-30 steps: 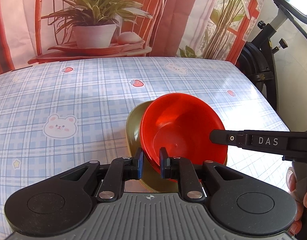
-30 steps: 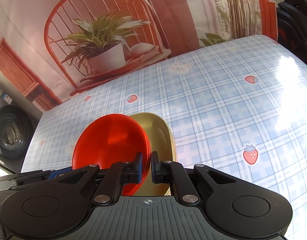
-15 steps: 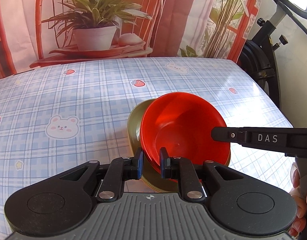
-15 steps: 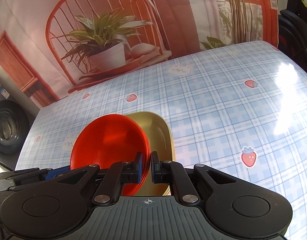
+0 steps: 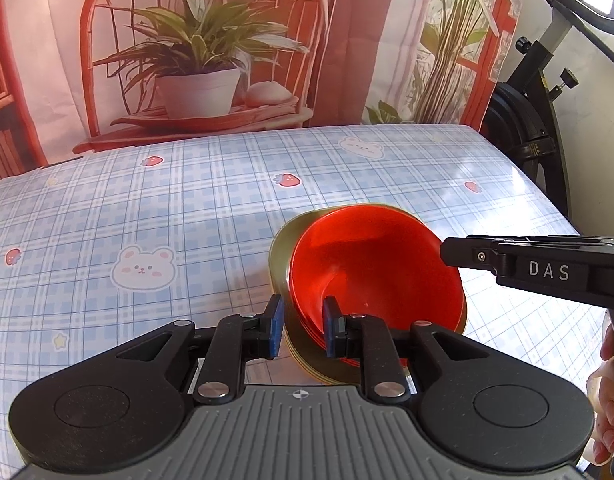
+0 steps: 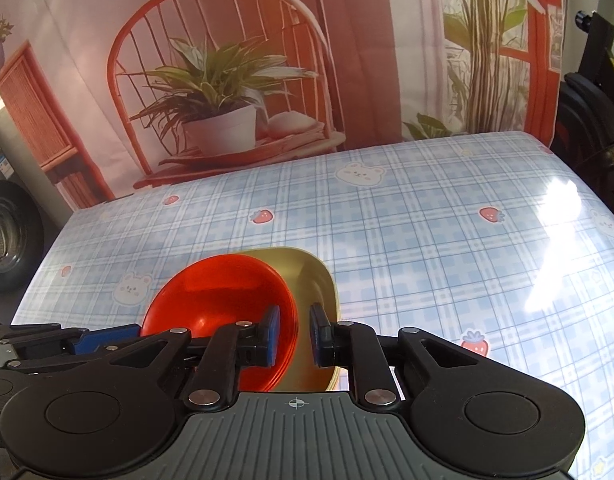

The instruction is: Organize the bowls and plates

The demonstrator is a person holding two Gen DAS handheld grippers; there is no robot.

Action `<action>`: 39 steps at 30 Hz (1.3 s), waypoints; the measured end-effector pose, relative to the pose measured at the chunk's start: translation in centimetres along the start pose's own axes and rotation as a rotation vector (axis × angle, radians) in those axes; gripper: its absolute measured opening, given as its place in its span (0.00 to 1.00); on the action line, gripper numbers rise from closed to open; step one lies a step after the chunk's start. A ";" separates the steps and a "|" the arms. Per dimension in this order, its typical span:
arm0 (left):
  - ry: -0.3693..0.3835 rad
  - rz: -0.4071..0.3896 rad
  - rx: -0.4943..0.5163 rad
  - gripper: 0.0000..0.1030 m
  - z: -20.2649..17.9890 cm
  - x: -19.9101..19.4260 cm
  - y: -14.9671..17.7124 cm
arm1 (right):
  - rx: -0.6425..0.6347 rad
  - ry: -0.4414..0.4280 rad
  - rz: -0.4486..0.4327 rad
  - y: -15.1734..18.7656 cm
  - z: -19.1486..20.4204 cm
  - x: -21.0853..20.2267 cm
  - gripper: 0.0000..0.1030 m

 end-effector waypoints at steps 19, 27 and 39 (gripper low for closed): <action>-0.251 -0.283 0.080 0.75 -0.3 -14.0 -2.8 | -0.072 0.031 -0.275 -3.4 1.3 -12.5 0.81; -0.300 -0.405 0.050 0.82 -1.8 -22.0 -2.4 | -0.080 0.066 -0.378 -3.4 2.7 -19.2 1.00; -0.384 -0.509 -0.003 0.89 -2.3 -31.9 -0.9 | -0.102 0.053 -0.499 -0.8 5.3 -28.5 1.00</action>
Point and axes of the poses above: each gripper's, at about its wrist camera, not at the fingertips, and x roughly the way its jaws point, z to its left, y to its underside, the point moved 2 cm from there along x, roughly the way its jaws point, and after that the axes turned 7 degrees about x, right-handed, at the moved point
